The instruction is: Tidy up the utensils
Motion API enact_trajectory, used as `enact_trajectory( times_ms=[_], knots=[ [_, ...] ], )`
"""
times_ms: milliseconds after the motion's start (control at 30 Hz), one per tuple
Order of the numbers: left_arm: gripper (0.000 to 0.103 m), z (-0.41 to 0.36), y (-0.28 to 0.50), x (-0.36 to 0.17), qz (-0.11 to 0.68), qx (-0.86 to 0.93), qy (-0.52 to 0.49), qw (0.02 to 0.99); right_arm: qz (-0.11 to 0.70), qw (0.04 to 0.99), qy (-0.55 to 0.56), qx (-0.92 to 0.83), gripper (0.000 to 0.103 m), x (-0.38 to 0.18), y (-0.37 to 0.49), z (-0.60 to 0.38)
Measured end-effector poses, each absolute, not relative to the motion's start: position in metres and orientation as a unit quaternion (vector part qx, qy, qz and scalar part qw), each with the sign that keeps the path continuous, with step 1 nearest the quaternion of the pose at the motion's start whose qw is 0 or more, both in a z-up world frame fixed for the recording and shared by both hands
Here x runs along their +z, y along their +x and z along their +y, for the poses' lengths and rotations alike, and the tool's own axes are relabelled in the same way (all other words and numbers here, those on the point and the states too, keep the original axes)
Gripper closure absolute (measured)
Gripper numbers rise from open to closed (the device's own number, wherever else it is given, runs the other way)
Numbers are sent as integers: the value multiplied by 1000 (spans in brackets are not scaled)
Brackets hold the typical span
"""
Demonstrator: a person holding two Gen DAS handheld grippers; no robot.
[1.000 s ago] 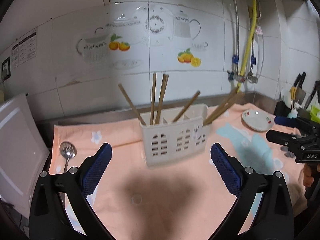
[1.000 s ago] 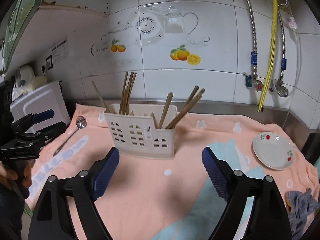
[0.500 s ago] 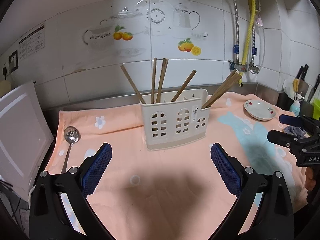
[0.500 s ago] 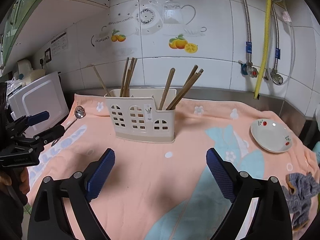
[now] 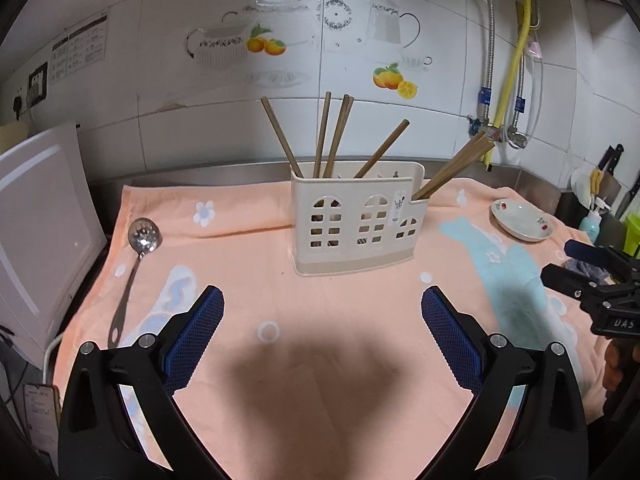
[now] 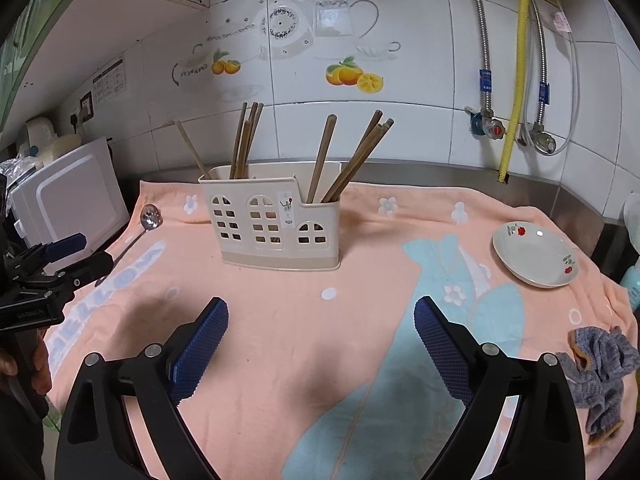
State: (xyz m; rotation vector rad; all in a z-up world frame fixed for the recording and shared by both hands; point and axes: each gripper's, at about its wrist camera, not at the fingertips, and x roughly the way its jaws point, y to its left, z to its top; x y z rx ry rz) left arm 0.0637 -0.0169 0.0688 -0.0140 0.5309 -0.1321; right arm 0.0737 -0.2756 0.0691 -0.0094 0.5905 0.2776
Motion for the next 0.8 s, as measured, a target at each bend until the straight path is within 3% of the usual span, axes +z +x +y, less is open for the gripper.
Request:
enact_trajectory(
  times_ms=[800],
  knots=[
    [5, -22, 61, 60, 280, -84, -17, 956, 293, 945, -8, 144, 11, 68, 71, -273]
  ],
)
